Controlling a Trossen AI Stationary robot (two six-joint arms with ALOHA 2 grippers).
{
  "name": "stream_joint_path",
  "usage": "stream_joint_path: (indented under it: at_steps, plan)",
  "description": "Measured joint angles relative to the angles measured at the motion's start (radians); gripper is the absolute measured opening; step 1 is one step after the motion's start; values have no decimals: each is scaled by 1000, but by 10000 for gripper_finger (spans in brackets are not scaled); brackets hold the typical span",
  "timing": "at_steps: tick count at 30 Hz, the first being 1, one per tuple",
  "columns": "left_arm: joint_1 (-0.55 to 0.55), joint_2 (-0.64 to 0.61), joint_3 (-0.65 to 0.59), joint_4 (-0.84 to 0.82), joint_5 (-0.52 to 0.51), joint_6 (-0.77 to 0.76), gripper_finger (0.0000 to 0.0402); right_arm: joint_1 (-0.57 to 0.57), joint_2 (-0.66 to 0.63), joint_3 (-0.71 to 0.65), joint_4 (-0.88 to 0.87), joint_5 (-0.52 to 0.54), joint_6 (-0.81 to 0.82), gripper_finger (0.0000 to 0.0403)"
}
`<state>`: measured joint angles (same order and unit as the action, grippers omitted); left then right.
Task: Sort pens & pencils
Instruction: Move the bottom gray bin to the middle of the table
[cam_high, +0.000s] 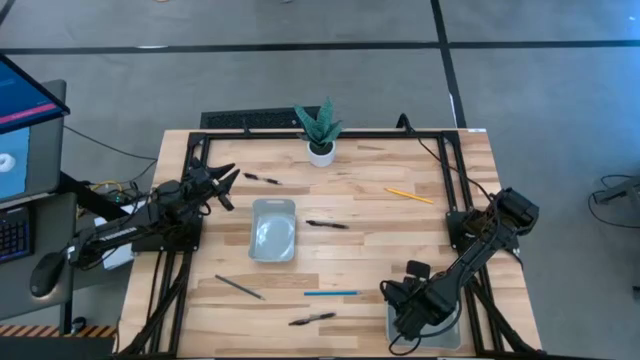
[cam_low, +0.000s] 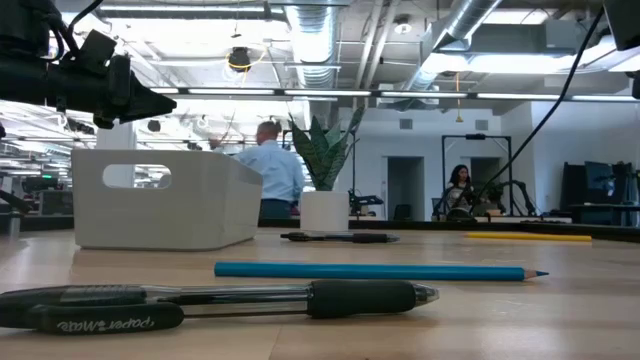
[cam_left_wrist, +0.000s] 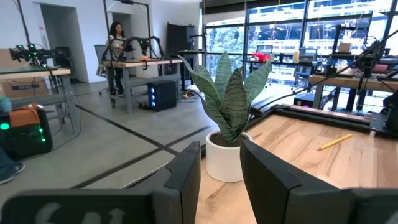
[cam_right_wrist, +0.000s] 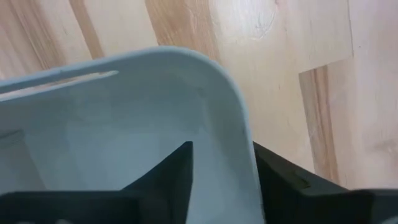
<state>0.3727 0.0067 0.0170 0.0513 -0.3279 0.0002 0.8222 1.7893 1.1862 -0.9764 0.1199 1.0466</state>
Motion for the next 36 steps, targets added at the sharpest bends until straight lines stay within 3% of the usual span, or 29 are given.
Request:
stream_joint_path:
  at_steps: [7, 21, 36]
  plan:
    - [0, 0, 0, 0, 0, 0, 103, 0, 0, 0, 0, -2, 0, 89]
    - [0, 0, 0, 0, 0, 0, 103, 0, 0, 0, 28, -3, 0, 24]
    - [0, 0, 0, 0, 0, 0, 103, -93, -6, 13, 41, -52, 62, 22]
